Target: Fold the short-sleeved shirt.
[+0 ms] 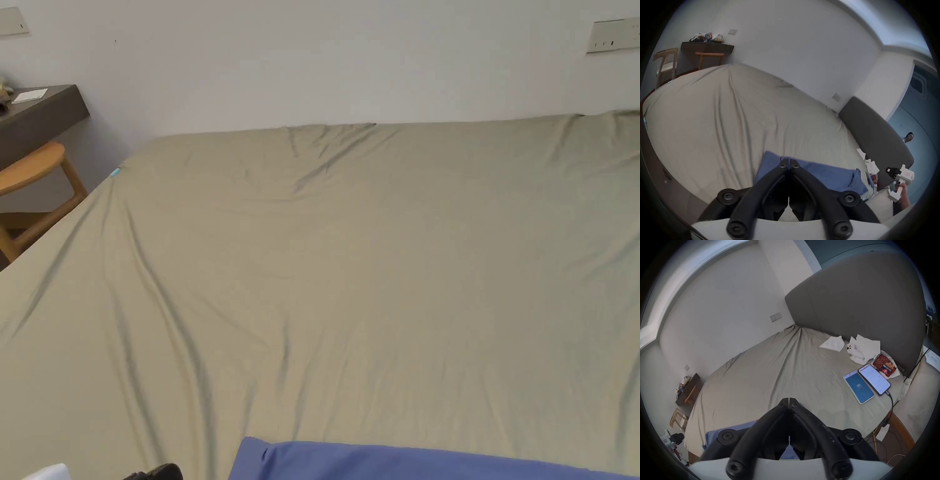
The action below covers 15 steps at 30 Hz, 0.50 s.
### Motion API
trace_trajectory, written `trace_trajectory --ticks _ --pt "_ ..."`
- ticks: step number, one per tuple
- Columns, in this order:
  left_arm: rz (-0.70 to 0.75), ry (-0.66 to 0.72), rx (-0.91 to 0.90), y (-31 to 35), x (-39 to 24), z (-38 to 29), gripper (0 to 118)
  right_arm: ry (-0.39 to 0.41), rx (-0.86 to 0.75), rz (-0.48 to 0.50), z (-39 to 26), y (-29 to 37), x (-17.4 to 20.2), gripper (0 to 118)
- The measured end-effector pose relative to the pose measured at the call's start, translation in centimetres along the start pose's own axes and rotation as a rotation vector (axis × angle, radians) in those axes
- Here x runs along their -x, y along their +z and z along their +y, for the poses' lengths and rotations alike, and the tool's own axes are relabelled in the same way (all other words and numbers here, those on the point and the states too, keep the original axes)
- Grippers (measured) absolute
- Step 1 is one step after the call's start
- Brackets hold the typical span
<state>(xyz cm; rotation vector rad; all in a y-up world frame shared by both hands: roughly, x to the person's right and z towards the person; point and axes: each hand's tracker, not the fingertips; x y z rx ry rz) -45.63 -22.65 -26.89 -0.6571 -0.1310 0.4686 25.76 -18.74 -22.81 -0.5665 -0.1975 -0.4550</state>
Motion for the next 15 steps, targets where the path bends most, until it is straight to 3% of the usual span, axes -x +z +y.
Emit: trace_trajectory --ticks 2,6,8,10,11,12,13,14,15 --pt "-0.129 0.090 0.058 -1.9 1.3 0.5 0 -0.028 0.015 0.022 -0.7 -0.1 0.3 0" --pt "-0.170 0.133 0.129 -5.9 3.7 2.4 0 -0.153 0.027 0.105 -1.5 0.2 0.5 0" --pt "-0.267 0.196 0.175 -8.2 5.4 3.8 0 -0.194 0.029 0.115 -1.4 0.2 0.3 0" --pt "-0.309 0.253 0.201 -10.6 7.0 4.5 0 -0.163 0.021 0.086 -1.3 0.6 1.1 0" --pt "-0.356 0.256 0.227 -11.8 7.9 4.8 6 -0.149 0.025 0.075 -1.2 0.6 1.2 0" --pt "-0.385 0.293 0.261 -13.2 9.0 5.2 37 -0.138 0.025 0.066 -1.2 0.7 1.6 0" --pt "-0.389 0.288 0.296 -14.4 9.7 5.4 85 -0.136 0.024 0.061 -1.3 0.8 1.9 0" --pt "-0.420 0.264 0.368 -15.6 9.6 4.9 118 -0.132 0.029 0.057 -1.4 0.9 2.2 0" --pt "-0.412 0.231 0.419 -16.0 9.9 4.6 112 -0.130 0.034 0.050 -1.5 0.8 2.5 0"
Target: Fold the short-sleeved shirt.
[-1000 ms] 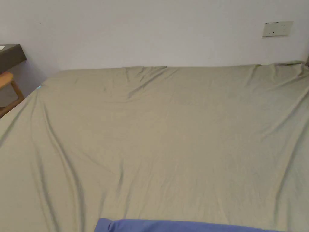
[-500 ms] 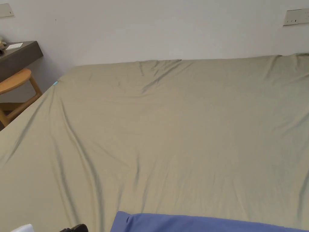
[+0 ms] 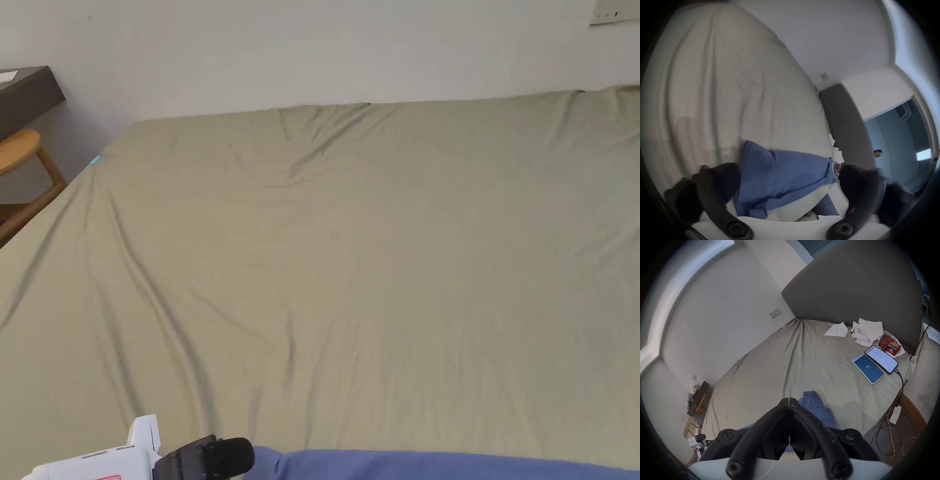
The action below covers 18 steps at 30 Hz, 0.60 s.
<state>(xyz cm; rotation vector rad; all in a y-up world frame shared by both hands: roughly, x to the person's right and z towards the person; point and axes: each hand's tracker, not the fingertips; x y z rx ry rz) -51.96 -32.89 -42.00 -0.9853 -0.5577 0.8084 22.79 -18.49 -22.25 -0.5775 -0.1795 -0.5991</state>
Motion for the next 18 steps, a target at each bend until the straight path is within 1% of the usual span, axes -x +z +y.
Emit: trace_trajectory --ticks 1,2,3,5,7,8,9,10,11,13,18 --pt "-0.030 0.013 -0.019 -0.5 0.6 1.0 113 0.001 0.003 -0.005 -0.2 0.0 0.3 0" --pt "0.031 0.043 0.014 -1.2 1.4 1.4 115 0.000 0.004 -0.007 -0.4 0.0 0.5 0" --pt "0.062 0.069 0.034 -2.4 1.9 1.0 115 -0.002 0.010 -0.011 -0.5 0.0 0.8 0" --pt "0.037 0.063 0.071 -3.6 2.8 1.1 115 0.002 0.016 -0.021 -0.9 -0.2 1.1 0" --pt "0.047 0.057 0.105 -4.8 4.3 1.3 115 0.015 0.029 -0.038 -1.0 -0.4 1.5 0" --pt "-0.013 0.044 0.114 -4.8 4.4 1.4 115 0.022 0.035 -0.042 -1.1 -0.5 1.6 0" --pt "-0.041 0.033 0.104 -4.8 4.2 1.5 115 0.022 0.037 -0.046 -1.1 -0.6 1.7 0" --pt "-0.023 0.043 0.108 -5.0 4.2 1.6 115 0.021 0.039 -0.046 -1.1 -0.7 1.8 0" --pt "-0.035 0.054 0.126 -5.2 4.0 1.3 115 0.018 0.042 -0.040 -1.1 -0.8 1.9 0" --pt "-0.109 0.089 0.169 -6.1 4.0 1.1 115 0.016 0.046 -0.032 -1.1 -1.1 2.0 0" --pt "-0.153 0.066 0.194 -8.4 3.3 0.8 115 0.027 0.060 -0.018 -1.2 -1.7 2.6 0"
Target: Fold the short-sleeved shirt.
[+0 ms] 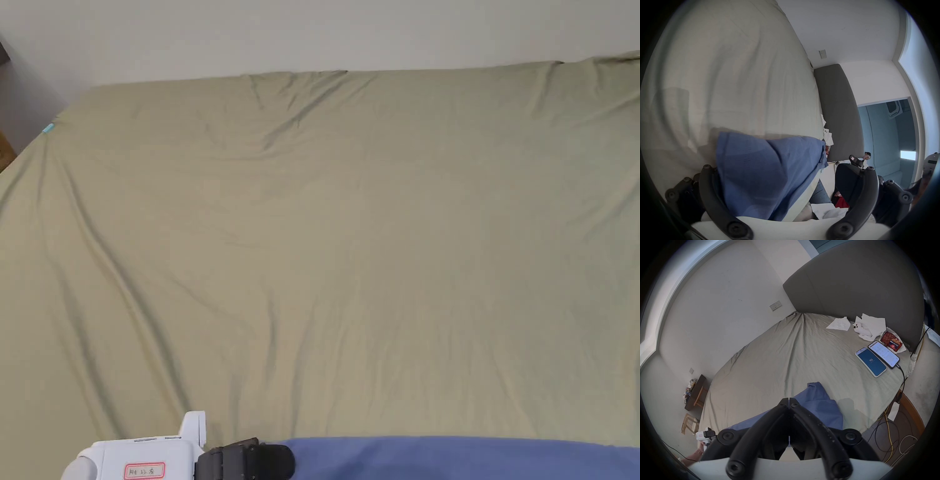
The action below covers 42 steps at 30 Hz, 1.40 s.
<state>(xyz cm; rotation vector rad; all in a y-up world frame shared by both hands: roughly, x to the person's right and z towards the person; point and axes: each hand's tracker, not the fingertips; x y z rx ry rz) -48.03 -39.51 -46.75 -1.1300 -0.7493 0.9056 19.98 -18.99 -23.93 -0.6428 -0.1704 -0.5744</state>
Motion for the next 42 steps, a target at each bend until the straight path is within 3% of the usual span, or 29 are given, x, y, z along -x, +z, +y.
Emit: trace_trajectory --ticks 4,5,6,7,8,9,11,13,16,19,24,28,32,35,38,42 --pt "-0.008 -0.070 0.059 -1.2 -0.8 0.0 114 0.014 0.008 0.008 -0.3 -0.3 0.4 0" --pt "0.015 -0.090 0.051 -1.4 -1.4 -0.7 99 0.018 0.010 0.008 -0.3 -0.4 0.4 0" --pt "0.055 -0.105 0.040 -1.0 -1.3 -0.6 67 0.015 0.013 0.009 -0.4 -0.4 0.3 0" --pt "0.139 -0.121 0.017 -0.7 -1.0 -0.7 18 0.007 0.017 0.015 -0.4 -0.5 0.2 0" --pt "0.195 -0.135 0.021 -0.5 -0.7 -0.7 14 -0.001 0.020 0.020 -0.5 -0.7 0.1 0" --pt "0.236 -0.124 0.015 0.1 -0.3 -0.7 14 -0.001 0.023 0.020 -0.5 -0.8 0.0 0" --pt "0.088 -0.046 0.020 0.8 -0.2 -1.0 14 0.006 0.027 0.005 -0.6 -0.8 0.0 0" --pt "0.139 -0.115 -0.017 1.5 -1.3 -1.1 14 0.000 0.028 0.011 -0.6 -0.8 0.1 0" --pt "0.114 -0.105 -0.012 3.1 -1.6 -0.6 14 0.006 0.026 0.020 -0.5 -0.6 0.5 0" --pt "0.223 -0.120 -0.051 6.8 -0.6 0.3 14 0.031 0.023 0.027 -0.5 -0.6 1.0 0" --pt "0.453 0.030 -0.196 15.4 -2.2 -0.7 14 0.036 0.030 0.063 -0.5 -1.1 1.1 0" --pt "0.555 0.091 -0.277 17.0 -6.1 -3.3 14 0.025 0.049 0.090 -0.9 -1.9 0.6 0" --pt "0.620 -0.019 -0.239 11.4 -12.1 -5.0 13 0.012 0.055 0.120 -1.2 -2.4 0.2 0" --pt "0.579 -0.047 -0.194 4.4 -15.0 -5.1 13 0.012 0.055 0.141 -1.2 -2.1 -0.3 0" --pt "0.553 -0.117 -0.078 -3.3 -15.1 -4.9 13 -0.008 0.048 0.160 -1.1 -1.4 -1.3 0" --pt "0.482 -0.083 -0.038 -12.2 -14.8 -6.0 13 -0.016 0.039 0.158 -0.8 0.1 -2.8 0"
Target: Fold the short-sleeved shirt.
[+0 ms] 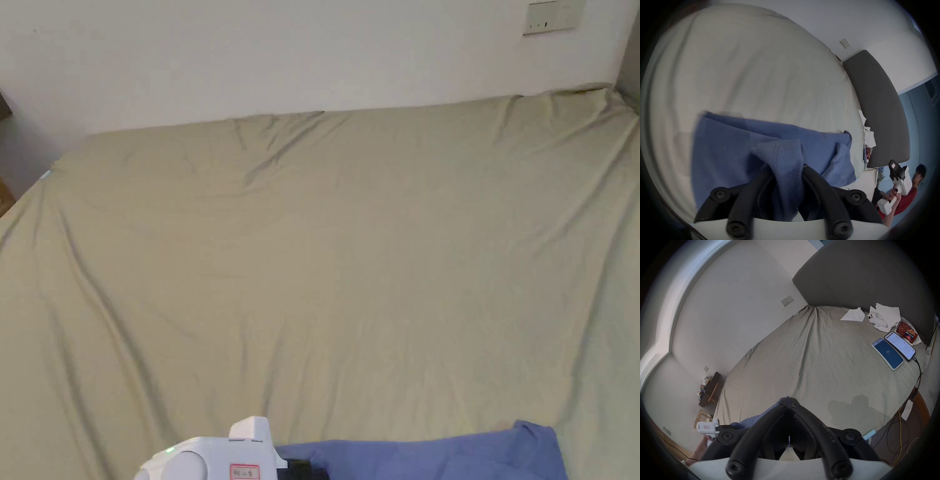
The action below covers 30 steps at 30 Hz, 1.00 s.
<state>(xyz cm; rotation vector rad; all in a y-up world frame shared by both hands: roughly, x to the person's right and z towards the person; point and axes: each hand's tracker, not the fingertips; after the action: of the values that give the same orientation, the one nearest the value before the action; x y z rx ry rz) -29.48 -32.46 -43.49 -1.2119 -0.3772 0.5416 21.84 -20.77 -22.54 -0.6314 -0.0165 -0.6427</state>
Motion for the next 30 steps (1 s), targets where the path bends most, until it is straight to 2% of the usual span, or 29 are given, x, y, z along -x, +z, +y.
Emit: trace_trajectory --ticks 4,5,6,7,8,10,11,13,15,18,19,21,22,27,30 --pt "0.020 0.007 0.009 -4.3 -1.2 -1.1 14 0.026 -0.010 -0.028 0.1 1.4 -0.7 0" --pt "0.058 -0.041 0.008 -4.8 -1.0 -1.3 17 0.034 -0.011 -0.033 0.0 1.7 -0.8 0" --pt "0.023 -0.056 -0.011 -4.5 -0.7 -1.3 23 0.041 -0.010 -0.034 0.0 1.9 -1.0 0" --pt "-0.037 -0.044 -0.010 -4.0 -0.1 -1.2 37 0.040 -0.012 -0.035 -0.1 2.0 -1.1 0" --pt "-0.114 -0.010 -0.010 -3.4 0.8 -1.2 67 0.034 -0.012 -0.033 -0.2 2.0 -1.3 0" --pt "-0.278 0.113 -0.022 -1.5 2.3 -1.5 110 0.019 -0.010 -0.028 -0.4 1.9 -1.6 0" --pt "-0.310 0.174 -0.020 0.2 2.8 -1.7 118 0.017 -0.009 -0.030 -0.6 1.8 -1.6 0" --pt "-0.307 0.176 -0.096 3.5 4.2 -2.6 118 0.011 -0.006 -0.031 -0.9 1.5 -1.7 0" --pt "-0.277 0.144 -0.187 7.1 5.6 -3.4 114 0.002 0.001 -0.031 -1.2 1.3 -1.7 0" --pt "-0.194 0.118 -0.229 9.8 7.8 -4.0 84 0.001 0.017 -0.034 -1.4 0.7 -1.4 0" --pt "-0.200 0.105 -0.229 10.0 7.8 -3.9 84 0.001 0.022 -0.034 -1.5 0.5 -1.4 0" --pt "-0.207 0.089 -0.232 9.3 7.9 -3.7 13 -0.003 0.037 -0.031 -1.6 0.0 -1.2 0" --pt "-0.184 0.064 -0.227 8.6 7.7 -3.6 1 -0.006 0.041 -0.032 -1.7 -0.1 -1.2 0" --pt "-0.236 0.027 -0.108 2.2 5.1 -2.5 0 -0.018 0.053 -0.039 -2.2 -0.4 -1.0 0" --pt "-0.085 -0.107 0.024 -2.4 2.2 -2.7 0 -0.016 0.060 -0.050 -2.2 -0.3 -1.1 0"
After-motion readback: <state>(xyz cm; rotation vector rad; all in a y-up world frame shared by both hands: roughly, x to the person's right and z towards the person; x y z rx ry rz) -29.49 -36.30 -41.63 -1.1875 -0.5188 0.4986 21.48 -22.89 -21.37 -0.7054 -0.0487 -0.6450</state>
